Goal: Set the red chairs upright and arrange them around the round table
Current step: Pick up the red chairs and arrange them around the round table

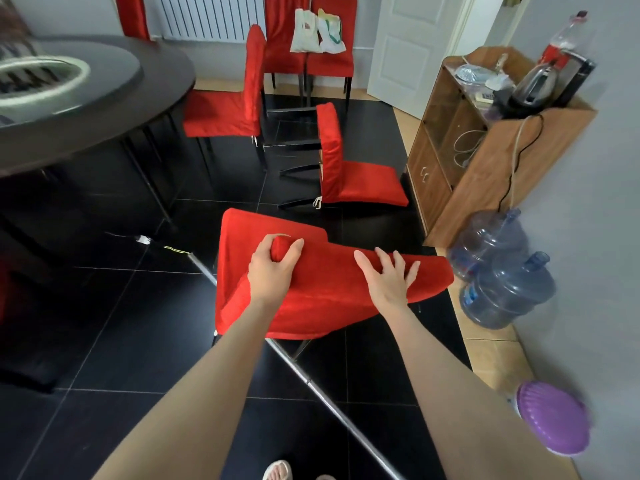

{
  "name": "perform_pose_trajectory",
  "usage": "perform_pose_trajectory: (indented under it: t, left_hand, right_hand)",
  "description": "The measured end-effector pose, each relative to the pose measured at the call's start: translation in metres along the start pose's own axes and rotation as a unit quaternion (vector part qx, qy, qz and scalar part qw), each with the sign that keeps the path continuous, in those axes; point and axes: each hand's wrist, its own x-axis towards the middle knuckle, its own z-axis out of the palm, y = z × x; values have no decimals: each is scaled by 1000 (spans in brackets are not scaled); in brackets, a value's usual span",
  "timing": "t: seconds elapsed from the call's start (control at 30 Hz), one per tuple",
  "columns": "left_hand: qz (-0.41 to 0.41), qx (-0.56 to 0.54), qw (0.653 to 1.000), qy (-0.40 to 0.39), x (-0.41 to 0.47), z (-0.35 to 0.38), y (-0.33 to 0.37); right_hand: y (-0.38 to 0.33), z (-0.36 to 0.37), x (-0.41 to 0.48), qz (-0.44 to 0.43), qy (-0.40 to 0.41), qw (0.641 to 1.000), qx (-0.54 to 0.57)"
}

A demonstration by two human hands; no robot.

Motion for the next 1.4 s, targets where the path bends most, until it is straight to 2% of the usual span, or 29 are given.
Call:
perform_pose_trajectory:
  t: [0.3,0.73,0.93,1.4]
  left_hand:
    - [-53,1,991,122,-15,-4,-6]
    - [-90,-20,976,195,-19,-5,-15]
    - [-109,16,971,211,-12,-20,-17]
    - [-151,20,965,213,8,-80,-47]
  right_hand:
    - [-21,15,-4,-21,-39,999,-19]
    - [-17,18,-5,-38,-50,997,-38]
    - [-26,29,-8,-53,-67,995,-46]
    - [-66,82,-29,-55,-56,993,-85]
